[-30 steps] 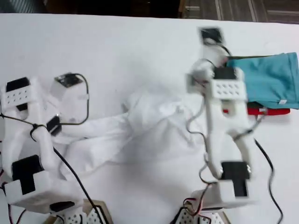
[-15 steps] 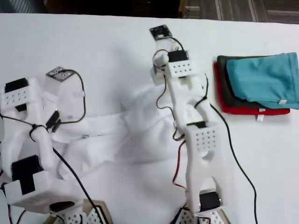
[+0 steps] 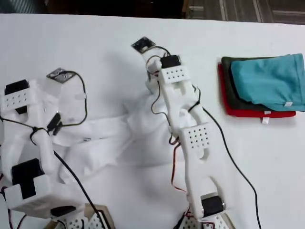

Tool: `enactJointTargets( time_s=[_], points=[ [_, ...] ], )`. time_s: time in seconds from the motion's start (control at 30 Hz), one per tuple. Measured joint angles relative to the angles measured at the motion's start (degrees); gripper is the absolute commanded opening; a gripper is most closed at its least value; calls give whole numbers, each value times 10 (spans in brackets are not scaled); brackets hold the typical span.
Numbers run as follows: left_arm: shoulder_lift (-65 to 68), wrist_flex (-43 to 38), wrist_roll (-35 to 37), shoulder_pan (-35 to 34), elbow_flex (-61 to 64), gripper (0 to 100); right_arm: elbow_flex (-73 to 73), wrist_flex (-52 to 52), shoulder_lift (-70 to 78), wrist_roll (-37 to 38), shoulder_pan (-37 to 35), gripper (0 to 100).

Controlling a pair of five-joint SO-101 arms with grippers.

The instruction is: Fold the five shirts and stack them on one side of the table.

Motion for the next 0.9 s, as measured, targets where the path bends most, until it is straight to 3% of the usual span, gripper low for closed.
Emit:
enactJointTargets(
  time_s=[0.3, 0.43, 0.67, 0.9],
  points=[
    [0, 0, 0, 0, 0, 26, -51, 0, 44, 36, -9, 219],
    [0, 0, 0, 0, 0, 26, -58, 3, 51, 69, -11, 16],
    [0, 0, 0, 0, 0, 26, -59, 7, 37, 78, -11, 19],
    [0, 6, 18, 3, -29, 26, -57, 9, -73, 16, 25, 19]
  ],
)
